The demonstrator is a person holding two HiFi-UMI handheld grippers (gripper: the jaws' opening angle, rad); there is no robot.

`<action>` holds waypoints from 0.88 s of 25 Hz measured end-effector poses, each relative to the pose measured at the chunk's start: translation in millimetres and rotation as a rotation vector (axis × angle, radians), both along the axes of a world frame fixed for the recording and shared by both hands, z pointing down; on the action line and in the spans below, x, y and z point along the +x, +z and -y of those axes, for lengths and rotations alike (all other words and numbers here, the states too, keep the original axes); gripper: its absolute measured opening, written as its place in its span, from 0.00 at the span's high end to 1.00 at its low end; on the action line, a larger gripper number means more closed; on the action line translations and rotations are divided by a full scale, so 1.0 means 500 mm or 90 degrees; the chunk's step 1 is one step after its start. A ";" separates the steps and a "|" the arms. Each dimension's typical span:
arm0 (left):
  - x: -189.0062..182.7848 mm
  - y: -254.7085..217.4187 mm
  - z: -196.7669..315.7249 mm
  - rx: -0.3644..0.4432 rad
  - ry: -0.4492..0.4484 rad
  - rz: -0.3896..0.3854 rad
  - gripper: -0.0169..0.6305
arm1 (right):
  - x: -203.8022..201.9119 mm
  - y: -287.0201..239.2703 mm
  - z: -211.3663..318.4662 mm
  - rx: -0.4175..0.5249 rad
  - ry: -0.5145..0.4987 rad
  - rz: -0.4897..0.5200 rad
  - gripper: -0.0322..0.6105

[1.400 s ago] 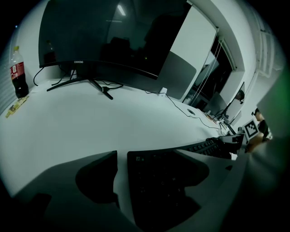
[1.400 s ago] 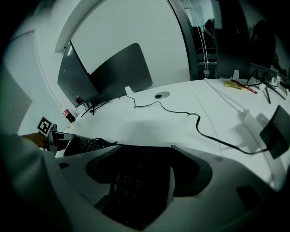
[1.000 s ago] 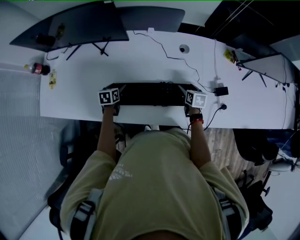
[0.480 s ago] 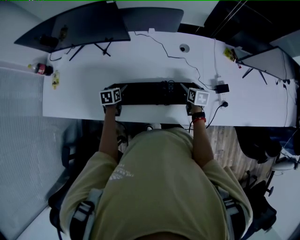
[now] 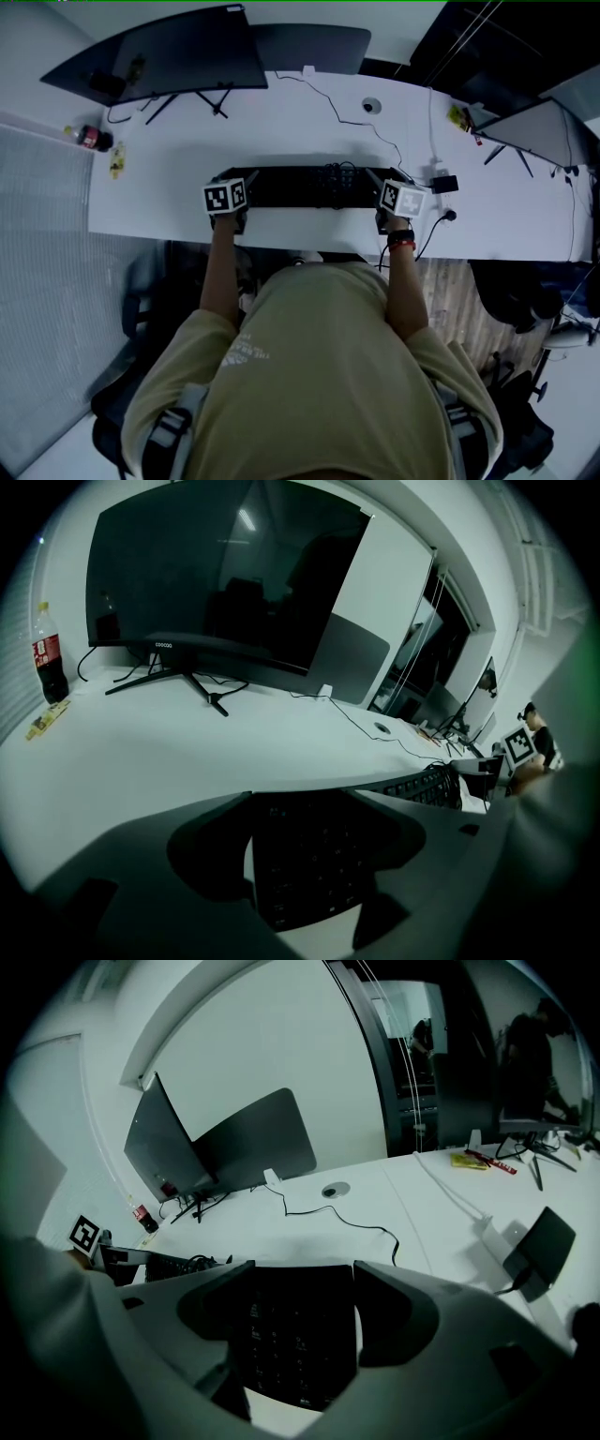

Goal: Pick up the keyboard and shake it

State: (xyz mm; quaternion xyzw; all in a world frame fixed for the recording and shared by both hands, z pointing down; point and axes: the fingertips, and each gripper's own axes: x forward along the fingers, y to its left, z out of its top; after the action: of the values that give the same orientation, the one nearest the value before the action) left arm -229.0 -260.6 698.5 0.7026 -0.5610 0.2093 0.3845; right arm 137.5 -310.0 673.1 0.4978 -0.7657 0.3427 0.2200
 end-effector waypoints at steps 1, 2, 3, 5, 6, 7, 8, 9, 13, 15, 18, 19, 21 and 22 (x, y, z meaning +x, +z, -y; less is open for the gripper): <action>0.000 -0.006 0.002 0.006 -0.001 0.001 0.48 | 0.001 0.001 0.003 0.006 0.000 0.003 0.43; 0.000 -0.011 0.002 0.011 0.000 0.002 0.48 | 0.003 0.000 0.005 0.012 0.000 0.006 0.43; 0.001 -0.016 0.003 0.017 0.002 0.004 0.48 | 0.004 -0.005 0.005 0.019 0.001 0.008 0.43; -0.003 -0.031 0.009 0.031 0.005 0.012 0.48 | 0.002 -0.019 0.006 0.033 0.004 0.012 0.43; -0.008 -0.040 0.013 0.039 0.007 0.016 0.48 | -0.002 -0.025 0.007 0.039 0.005 0.017 0.43; -0.011 -0.048 0.016 0.046 0.007 0.019 0.48 | -0.005 -0.030 0.009 0.044 0.005 0.021 0.43; -0.014 -0.054 0.018 0.051 0.007 0.022 0.48 | -0.008 -0.033 0.010 0.050 0.004 0.025 0.43; -0.016 -0.058 0.019 0.055 0.007 0.023 0.48 | -0.009 -0.035 0.011 0.055 0.003 0.027 0.43; -0.015 -0.065 0.026 0.074 0.004 0.022 0.48 | -0.008 -0.047 0.020 0.081 -0.002 0.027 0.43; -0.012 -0.068 0.032 0.089 0.005 0.022 0.48 | -0.006 -0.054 0.027 0.095 -0.003 0.025 0.43; -0.014 -0.074 0.048 0.113 0.004 0.020 0.48 | -0.008 -0.065 0.043 0.122 -0.005 0.025 0.43; -0.018 -0.079 0.057 0.124 0.003 0.021 0.48 | -0.011 -0.068 0.051 0.133 -0.005 0.028 0.43; -0.024 -0.090 0.076 0.144 0.001 0.027 0.48 | -0.015 -0.073 0.066 0.153 -0.004 0.032 0.43; -0.025 -0.093 0.084 0.152 0.001 0.029 0.48 | -0.015 -0.075 0.072 0.161 -0.004 0.033 0.43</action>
State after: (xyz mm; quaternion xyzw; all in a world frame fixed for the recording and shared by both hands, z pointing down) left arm -241.3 -302.5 651.8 0.7388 -0.5899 0.1570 0.2855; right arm 130.0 -346.2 635.5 0.5102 -0.8098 0.2552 0.1369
